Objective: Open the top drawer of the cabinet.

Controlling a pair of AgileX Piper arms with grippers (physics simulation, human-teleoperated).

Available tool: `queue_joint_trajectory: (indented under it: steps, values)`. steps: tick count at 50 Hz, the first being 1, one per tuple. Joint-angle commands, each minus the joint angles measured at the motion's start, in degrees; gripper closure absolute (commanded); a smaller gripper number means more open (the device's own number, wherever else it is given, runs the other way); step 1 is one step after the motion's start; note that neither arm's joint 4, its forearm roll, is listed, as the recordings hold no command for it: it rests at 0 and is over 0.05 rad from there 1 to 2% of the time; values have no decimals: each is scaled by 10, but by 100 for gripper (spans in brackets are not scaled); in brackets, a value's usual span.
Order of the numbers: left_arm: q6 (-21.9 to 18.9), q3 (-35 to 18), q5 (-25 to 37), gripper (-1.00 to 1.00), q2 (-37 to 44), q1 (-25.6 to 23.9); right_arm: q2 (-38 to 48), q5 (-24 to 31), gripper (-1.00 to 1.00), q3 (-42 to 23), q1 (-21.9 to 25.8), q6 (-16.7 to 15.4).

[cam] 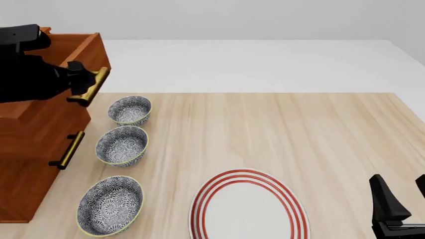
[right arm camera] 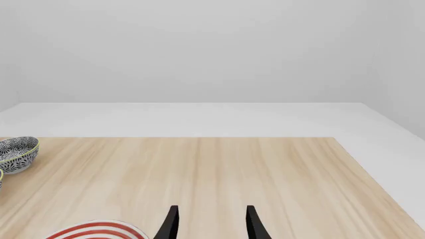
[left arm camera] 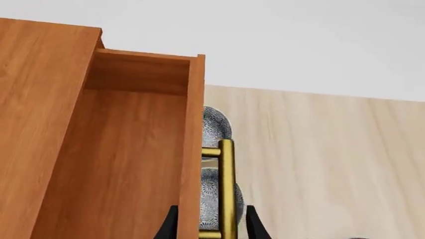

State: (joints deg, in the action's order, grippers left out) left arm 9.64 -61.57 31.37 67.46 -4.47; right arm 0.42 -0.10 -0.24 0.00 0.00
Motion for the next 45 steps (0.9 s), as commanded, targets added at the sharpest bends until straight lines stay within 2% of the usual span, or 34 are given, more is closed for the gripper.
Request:
queue_joint_trajectory:
  steps: [1, 25, 45]
  values:
    - [-5, 10, -2, -100, 36, -30, 0, 0, -100, 0, 0, 0]
    - [-9, -4, -5, -100, 71, -72, 0, 0, -100, 0, 0, 0]
    - [-14, -38, 2, -100, 103, -99, 0, 0, -100, 0, 0, 0]
